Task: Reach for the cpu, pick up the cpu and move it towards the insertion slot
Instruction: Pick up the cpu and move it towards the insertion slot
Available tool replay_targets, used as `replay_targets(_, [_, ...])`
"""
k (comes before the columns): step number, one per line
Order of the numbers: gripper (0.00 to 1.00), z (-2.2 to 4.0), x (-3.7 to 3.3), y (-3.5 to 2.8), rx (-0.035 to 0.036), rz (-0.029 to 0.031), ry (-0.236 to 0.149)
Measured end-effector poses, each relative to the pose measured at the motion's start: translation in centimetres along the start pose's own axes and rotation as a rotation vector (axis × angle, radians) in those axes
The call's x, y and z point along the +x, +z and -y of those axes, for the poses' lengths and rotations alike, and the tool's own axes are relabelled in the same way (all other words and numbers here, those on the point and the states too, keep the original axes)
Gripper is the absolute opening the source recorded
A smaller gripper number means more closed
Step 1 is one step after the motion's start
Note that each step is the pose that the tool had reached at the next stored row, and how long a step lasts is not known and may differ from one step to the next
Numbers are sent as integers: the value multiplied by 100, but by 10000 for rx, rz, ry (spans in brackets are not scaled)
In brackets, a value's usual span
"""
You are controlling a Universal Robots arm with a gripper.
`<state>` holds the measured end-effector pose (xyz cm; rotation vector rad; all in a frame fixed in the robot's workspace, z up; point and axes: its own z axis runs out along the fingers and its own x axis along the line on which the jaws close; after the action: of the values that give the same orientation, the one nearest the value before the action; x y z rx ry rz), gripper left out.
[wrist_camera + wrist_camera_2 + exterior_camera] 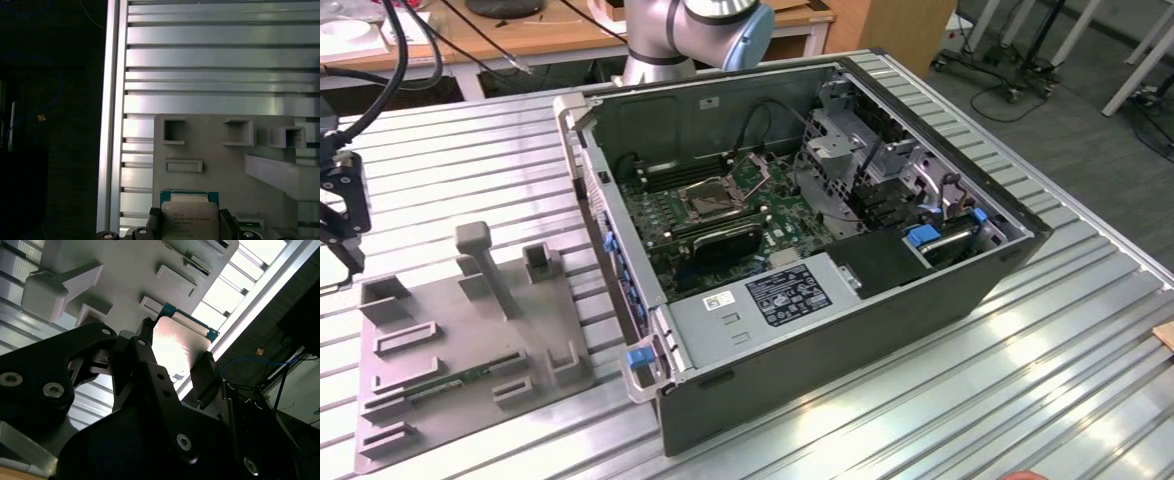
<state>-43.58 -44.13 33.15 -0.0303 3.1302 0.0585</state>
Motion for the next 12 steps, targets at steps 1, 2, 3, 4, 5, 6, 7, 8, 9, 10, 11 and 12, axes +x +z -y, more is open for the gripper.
replay_targets(1, [54, 0, 0, 0, 0, 1, 1])
replay_targets(2, [54, 0, 0, 0, 0, 1, 0])
replay_targets(3, [54, 0, 0, -1, 0, 1, 1])
replay_targets(4, [54, 0, 0, -2, 2, -2, 1])
replay_targets(5, [54, 0, 0, -9, 1, -1, 0])
replay_targets(6, [54, 0, 0, -9, 1, -1, 1])
replay_targets(7, [54, -1, 0, -22, 1, -2, 0])
replay_targets(8, [54, -1, 0, -33, 1, -1, 1])
replay_targets(9, [54, -1, 0, -34, 1, -1, 1])
replay_targets(10, [54, -1, 0, -34, 2, -2, 1])
replay_targets(11, [54, -1, 0, -36, 2, -2, 0])
replay_targets(12, [54, -2, 0, -45, 3, -3, 1])
